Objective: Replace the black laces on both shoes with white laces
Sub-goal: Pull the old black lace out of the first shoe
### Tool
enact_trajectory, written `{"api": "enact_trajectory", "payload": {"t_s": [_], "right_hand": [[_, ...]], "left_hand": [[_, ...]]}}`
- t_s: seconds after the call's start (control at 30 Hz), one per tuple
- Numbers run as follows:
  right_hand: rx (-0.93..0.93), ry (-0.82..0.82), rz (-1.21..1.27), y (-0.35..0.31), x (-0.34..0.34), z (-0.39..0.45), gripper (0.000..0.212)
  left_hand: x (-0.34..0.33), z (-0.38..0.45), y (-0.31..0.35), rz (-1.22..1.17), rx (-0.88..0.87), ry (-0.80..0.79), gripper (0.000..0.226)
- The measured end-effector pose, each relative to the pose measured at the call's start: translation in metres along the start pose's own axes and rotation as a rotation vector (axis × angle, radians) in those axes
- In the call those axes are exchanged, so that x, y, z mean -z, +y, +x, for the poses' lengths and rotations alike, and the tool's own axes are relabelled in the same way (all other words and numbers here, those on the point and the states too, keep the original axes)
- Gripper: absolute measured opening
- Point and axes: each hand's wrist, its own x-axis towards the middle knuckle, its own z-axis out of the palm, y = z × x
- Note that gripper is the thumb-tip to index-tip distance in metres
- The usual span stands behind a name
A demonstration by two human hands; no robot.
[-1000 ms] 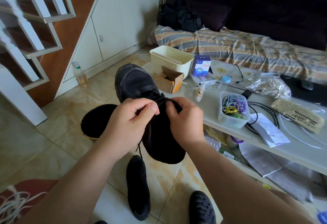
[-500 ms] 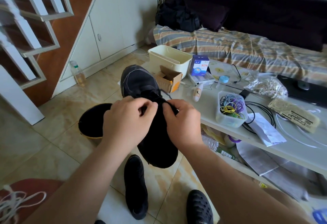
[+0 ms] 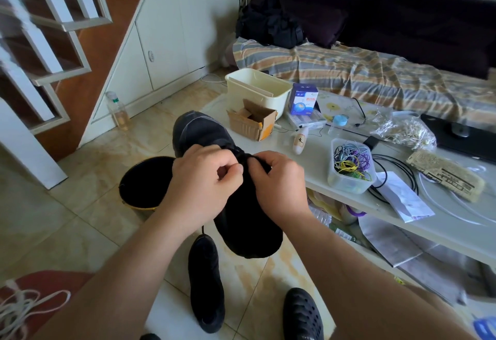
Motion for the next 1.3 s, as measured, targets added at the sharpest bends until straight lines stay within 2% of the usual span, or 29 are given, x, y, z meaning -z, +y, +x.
{"api": "enact_trajectory", "payload": {"t_s": [0.07,0.13,0.2,0.27,0.37,0.4,0.47,0.6,0.8,0.93,1.07,1.1,1.17,1.3], "right_hand": [[-0.058,0.037,-0.031,0.005,0.007,0.007,0.019],[-0.132,0.073,-0.049,0.012,0.015,0.017,0.02],[-0.145,0.094,-0.071,0.017,0.019,0.021,0.021],[-0.083,0.104,-0.108,0.017,0.017,0.018,0.021],[-0.01,0.131,-0.12,0.014,0.013,0.012,0.019],[0.005,0.137,-0.113,0.013,0.013,0.01,0.019],[0.056,0.137,-0.103,0.009,0.011,0.007,0.018],[0.219,0.103,-0.126,0.002,0.005,-0.005,0.016],[0.263,0.077,-0.124,0.0,0.003,-0.007,0.015],[0.175,0.107,-0.174,0.009,0.008,0.005,0.017],[0.132,0.141,-0.168,0.012,0.013,0.011,0.016],[0.128,0.153,-0.173,0.012,0.015,0.012,0.016],[0.109,0.181,-0.214,0.014,0.021,0.017,0.017],[0.07,0.183,-0.201,0.016,0.027,0.018,0.02]], "left_hand": [[0.015,-0.002,0.007,-0.264,-0.035,-0.149,0.028],[0.03,-0.006,0.014,-0.632,-0.008,-0.36,0.022],[0.04,-0.009,0.018,-0.869,0.033,-0.51,0.021],[0.041,-0.009,0.02,-0.822,0.129,-0.46,0.025],[0.028,-0.003,0.022,-0.4,0.345,-0.154,0.032],[0.023,-0.002,0.022,-0.278,0.366,-0.071,0.032],[0.013,0.002,0.019,-0.136,0.292,0.006,0.028],[-0.006,0.006,0.012,0.054,0.184,0.006,0.024],[-0.007,0.007,0.008,0.14,0.055,0.108,0.02],[0.005,0.002,0.012,-0.042,-0.043,0.047,0.018],[0.025,-0.004,0.016,-0.499,0.017,-0.262,0.029],[0.026,-0.005,0.016,-0.623,0.046,-0.29,0.033],[0.026,-0.005,0.014,-0.728,0.146,-0.213,0.034],[0.022,-0.004,0.01,-0.601,0.346,0.007,0.034]]}}
